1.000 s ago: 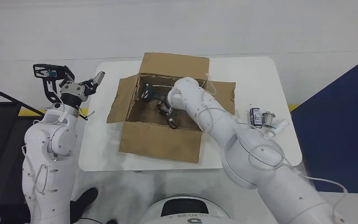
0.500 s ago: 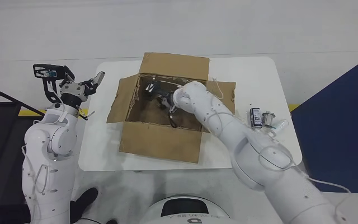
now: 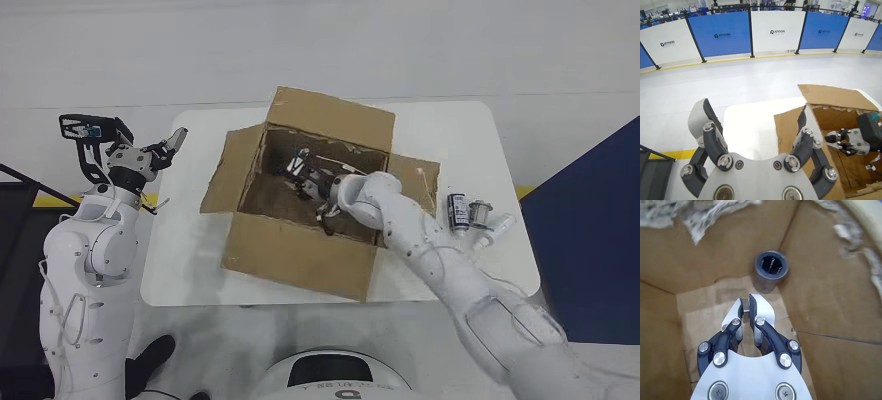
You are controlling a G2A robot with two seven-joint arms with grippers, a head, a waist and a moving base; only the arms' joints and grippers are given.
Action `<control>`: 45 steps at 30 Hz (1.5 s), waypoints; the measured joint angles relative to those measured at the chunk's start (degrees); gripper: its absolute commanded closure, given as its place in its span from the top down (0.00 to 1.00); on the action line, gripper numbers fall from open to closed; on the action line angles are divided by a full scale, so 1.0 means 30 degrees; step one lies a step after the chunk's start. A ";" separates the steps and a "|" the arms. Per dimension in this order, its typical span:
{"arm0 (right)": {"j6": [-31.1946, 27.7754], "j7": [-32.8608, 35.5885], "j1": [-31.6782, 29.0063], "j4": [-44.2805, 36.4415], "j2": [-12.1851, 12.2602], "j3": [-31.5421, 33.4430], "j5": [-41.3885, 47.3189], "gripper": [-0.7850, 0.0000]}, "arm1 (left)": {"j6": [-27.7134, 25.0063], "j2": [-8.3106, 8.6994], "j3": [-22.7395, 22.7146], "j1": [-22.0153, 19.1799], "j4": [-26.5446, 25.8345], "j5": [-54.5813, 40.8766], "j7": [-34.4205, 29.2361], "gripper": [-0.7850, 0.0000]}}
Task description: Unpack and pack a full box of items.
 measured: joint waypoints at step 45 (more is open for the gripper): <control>1.2145 -1.0376 -1.9382 -1.8311 0.2319 0.7831 -0.3797 0.00 | 0.0000 0.0000 0.0000 0.0000 0.0000 0.0000 0.0000 1.00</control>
